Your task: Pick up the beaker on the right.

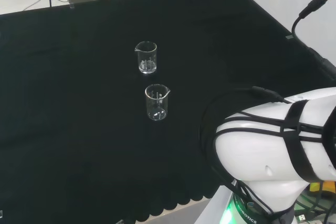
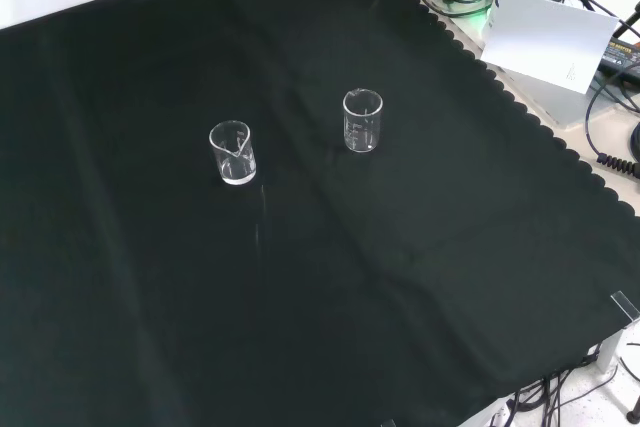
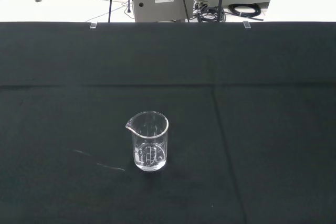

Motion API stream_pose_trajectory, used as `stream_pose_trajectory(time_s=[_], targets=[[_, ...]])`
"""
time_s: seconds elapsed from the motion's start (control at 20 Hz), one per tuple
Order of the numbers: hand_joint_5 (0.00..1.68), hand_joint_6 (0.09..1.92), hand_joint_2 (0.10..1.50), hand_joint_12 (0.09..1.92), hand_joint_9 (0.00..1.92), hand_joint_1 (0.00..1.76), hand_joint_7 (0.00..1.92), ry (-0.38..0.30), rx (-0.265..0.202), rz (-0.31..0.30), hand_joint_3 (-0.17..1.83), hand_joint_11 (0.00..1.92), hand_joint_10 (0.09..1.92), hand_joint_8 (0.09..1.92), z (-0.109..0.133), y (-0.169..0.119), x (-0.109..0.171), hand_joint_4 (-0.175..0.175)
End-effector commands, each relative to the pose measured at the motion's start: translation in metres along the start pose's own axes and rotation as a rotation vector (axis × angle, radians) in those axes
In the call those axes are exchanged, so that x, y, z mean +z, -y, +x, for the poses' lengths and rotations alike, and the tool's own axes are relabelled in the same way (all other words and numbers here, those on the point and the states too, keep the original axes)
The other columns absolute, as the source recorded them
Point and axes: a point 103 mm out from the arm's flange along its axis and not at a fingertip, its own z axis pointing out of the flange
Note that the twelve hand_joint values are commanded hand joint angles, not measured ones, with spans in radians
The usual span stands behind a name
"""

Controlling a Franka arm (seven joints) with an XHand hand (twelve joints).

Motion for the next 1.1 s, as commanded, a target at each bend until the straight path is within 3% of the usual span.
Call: stream_pose_trajectory(time_s=[0.05, 0.2, 0.55, 0.9, 1.1], targets=[[0.26, 0.09, 1.27, 1.41, 0.18, 0.14, 0.02, 0.005, 0.001, -0.011, 0.01, 0.06, 0.69, 0.5, -0.001, 0.0, 0.0, -0.018], [0.25, 0.09, 1.35, 1.39, 0.15, 0.01, 0.0, 0.003, 0.003, -0.017, 0.04, 0.06, 0.67, 0.44, -0.001, 0.0, -0.001, -0.01], [0.25, 0.09, 1.36, 1.38, 0.16, 0.0, 0.0, 0.01, 0.015, -0.006, 0.05, 0.06, 0.67, 0.44, -0.002, -0.002, 0.007, -0.011], [0.27, 0.09, 1.35, 1.38, 0.2, 0.01, 0.04, -0.045, 0.052, 0.005, 0.05, 0.07, 0.68, 0.47, -0.018, -0.011, 0.038, -0.016], [0.32, 0.09, 1.31, 1.38, 0.29, 0.13, 0.11, -0.062, 0.072, 0.026, 0.03, 0.12, 0.69, 0.52, -0.036, -0.026, 0.062, -0.025]])
